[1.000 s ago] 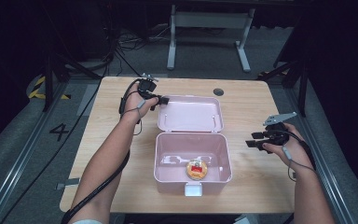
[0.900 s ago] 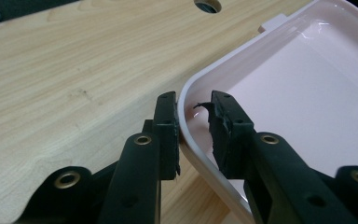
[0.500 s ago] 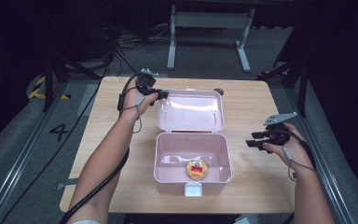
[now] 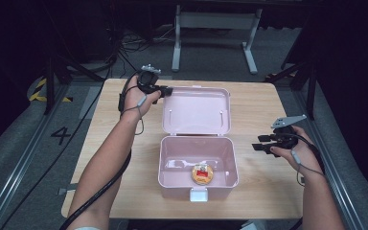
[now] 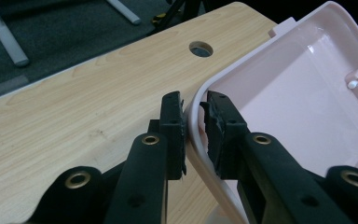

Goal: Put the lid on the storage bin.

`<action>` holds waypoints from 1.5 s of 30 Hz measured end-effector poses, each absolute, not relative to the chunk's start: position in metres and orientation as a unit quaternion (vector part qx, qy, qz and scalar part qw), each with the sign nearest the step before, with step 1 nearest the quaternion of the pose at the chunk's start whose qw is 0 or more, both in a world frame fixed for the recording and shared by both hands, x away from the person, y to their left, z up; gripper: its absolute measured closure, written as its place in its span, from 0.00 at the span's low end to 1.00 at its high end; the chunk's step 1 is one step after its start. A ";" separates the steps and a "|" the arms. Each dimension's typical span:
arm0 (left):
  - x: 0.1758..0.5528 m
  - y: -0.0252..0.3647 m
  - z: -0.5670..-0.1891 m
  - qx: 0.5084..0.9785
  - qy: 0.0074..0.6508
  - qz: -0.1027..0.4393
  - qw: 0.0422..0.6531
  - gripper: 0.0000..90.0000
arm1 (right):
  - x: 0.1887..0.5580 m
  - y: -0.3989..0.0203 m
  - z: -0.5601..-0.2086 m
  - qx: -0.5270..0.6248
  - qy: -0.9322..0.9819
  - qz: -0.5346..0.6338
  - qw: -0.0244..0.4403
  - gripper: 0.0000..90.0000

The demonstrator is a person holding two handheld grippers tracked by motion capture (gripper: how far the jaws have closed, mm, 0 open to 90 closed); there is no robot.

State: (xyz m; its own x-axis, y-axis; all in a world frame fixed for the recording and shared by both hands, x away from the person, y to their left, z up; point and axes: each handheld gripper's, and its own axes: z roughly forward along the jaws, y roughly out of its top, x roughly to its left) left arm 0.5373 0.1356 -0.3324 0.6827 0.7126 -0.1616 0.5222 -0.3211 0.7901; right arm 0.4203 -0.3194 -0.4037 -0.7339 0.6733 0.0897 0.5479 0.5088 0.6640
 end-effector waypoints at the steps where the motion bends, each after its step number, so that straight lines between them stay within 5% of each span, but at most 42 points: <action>1: 0.537 0.136 -0.331 0.806 0.380 0.108 0.440 0.86 | 0.420 -0.319 -0.403 0.353 0.864 0.349 0.090 0.57; 45: 0.469 0.142 -0.269 0.809 0.285 0.185 0.479 0.85 | 0.394 -0.295 -0.363 0.304 0.865 0.394 0.067 0.67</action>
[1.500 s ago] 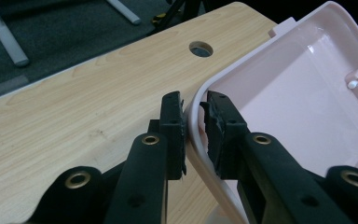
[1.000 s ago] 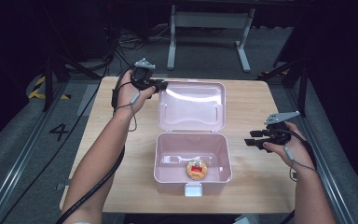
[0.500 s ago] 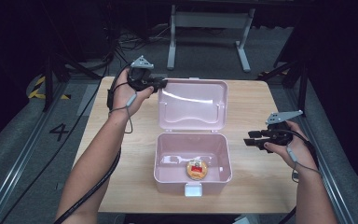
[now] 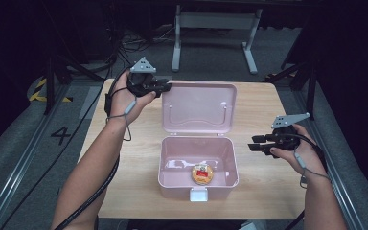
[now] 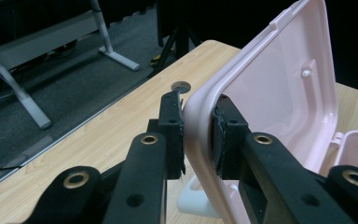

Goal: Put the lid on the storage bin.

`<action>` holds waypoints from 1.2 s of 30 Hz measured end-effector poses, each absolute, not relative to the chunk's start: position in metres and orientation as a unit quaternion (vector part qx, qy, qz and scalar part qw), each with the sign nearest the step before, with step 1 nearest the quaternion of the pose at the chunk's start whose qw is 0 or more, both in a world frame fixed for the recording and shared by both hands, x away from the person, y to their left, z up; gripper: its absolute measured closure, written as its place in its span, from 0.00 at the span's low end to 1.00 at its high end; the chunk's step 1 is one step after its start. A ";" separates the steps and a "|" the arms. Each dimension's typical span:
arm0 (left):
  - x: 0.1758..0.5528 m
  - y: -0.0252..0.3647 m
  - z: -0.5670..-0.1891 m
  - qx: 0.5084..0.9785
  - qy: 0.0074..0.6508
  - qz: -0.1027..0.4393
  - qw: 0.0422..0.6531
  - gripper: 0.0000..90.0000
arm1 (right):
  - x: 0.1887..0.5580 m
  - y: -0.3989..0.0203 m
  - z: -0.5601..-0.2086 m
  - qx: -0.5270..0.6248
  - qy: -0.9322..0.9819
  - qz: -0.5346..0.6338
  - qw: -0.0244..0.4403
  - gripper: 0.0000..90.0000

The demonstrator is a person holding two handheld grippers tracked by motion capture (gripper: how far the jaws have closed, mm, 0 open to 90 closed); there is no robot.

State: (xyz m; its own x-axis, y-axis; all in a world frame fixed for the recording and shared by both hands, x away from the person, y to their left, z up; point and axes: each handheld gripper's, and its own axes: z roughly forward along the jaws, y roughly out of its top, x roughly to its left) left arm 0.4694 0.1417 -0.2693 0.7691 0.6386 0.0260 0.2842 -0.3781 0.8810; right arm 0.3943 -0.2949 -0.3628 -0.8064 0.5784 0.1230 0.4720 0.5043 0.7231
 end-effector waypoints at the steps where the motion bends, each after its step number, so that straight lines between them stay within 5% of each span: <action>1: 0.469 0.142 -0.269 0.809 0.285 0.185 0.479 0.85 | 0.394 -0.295 -0.363 0.304 0.865 0.394 0.067 0.67; 18: 0.440 0.142 -0.259 0.811 0.254 0.207 0.485 0.81 | 0.386 -0.284 -0.352 0.281 0.867 0.406 0.065 0.67; 36: 0.414 0.152 -0.256 0.817 0.232 0.137 0.511 0.72 | 0.383 -0.271 -0.346 0.261 0.872 0.410 0.061 0.66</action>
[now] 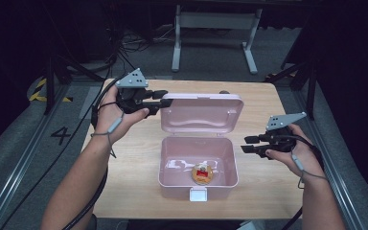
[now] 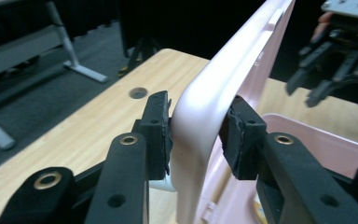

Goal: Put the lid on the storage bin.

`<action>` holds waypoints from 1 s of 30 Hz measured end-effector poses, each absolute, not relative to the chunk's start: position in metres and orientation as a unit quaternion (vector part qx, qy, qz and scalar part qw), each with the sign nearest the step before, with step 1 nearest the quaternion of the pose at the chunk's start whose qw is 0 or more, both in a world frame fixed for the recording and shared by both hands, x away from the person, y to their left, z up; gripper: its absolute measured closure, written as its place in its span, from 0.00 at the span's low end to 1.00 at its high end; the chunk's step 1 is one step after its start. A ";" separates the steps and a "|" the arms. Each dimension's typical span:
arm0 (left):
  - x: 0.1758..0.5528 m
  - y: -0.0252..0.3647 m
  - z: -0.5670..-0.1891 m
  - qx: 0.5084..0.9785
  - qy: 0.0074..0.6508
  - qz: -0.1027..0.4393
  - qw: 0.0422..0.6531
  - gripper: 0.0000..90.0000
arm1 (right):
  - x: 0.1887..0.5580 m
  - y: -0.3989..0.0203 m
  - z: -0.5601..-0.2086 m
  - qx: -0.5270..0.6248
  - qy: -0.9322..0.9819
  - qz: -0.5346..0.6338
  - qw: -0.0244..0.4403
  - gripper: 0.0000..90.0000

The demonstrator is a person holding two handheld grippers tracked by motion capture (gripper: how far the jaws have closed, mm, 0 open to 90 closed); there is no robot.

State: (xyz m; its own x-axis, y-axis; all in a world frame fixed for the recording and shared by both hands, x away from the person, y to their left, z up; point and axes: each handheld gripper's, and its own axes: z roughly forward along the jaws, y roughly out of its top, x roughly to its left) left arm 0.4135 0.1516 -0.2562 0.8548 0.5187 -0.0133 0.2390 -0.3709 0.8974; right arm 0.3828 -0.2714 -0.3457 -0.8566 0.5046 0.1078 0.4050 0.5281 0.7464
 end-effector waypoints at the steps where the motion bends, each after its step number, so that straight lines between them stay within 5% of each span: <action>1: 0.413 0.152 -0.257 0.816 0.232 0.132 0.512 0.71 | 0.383 -0.271 -0.346 0.260 0.873 0.409 0.061 0.66; 17: 0.396 0.155 -0.264 0.825 0.205 0.095 0.518 0.65 | 0.378 -0.264 -0.342 0.253 0.873 0.412 0.058 0.68; 24: 0.386 0.156 -0.267 0.833 0.196 0.093 0.509 0.61 | 0.374 -0.263 -0.334 0.248 0.867 0.428 0.060 0.95; 30: 0.381 0.156 -0.270 0.836 0.190 0.085 0.508 0.58 | 0.373 -0.261 -0.332 0.245 0.860 0.444 0.057 1.00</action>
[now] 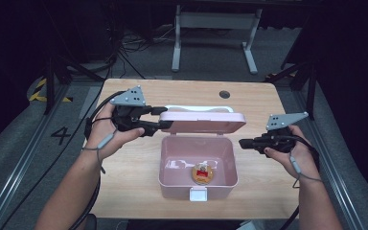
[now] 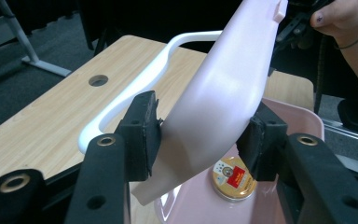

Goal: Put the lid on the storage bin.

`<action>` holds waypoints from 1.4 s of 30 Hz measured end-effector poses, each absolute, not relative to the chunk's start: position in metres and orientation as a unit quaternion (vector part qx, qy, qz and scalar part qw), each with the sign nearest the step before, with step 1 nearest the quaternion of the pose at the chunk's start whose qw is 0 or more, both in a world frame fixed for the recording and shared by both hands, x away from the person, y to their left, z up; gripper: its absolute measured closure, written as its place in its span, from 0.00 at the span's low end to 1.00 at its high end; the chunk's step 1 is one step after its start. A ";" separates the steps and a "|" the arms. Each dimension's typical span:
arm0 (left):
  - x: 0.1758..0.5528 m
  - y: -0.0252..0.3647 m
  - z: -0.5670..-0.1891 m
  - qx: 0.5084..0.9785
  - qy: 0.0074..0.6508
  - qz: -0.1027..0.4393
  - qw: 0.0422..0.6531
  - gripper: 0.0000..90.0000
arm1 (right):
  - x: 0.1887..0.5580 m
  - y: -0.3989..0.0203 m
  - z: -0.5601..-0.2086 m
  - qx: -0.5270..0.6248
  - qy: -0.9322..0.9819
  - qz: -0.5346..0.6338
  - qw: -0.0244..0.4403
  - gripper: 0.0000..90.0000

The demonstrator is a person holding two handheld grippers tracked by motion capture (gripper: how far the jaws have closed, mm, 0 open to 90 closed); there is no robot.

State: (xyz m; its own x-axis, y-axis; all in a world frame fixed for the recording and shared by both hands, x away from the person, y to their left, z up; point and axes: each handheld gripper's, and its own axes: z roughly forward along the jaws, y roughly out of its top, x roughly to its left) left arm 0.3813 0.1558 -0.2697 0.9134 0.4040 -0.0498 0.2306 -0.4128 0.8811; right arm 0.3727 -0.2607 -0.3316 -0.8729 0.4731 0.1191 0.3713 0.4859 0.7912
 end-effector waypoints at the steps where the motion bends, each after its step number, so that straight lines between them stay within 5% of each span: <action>1: 0.381 0.157 -0.270 0.837 0.188 0.086 0.507 0.57 | 0.372 -0.260 -0.331 0.245 0.859 0.447 0.055 1.00; 25: 0.367 0.158 -0.285 0.854 0.184 0.065 0.482 0.41 | 0.372 -0.263 -0.328 0.254 0.838 0.478 0.066 1.00; 42: 0.357 0.185 -0.303 0.847 0.225 0.054 0.479 0.44 | 0.373 -0.264 -0.324 0.252 0.833 0.489 0.063 1.00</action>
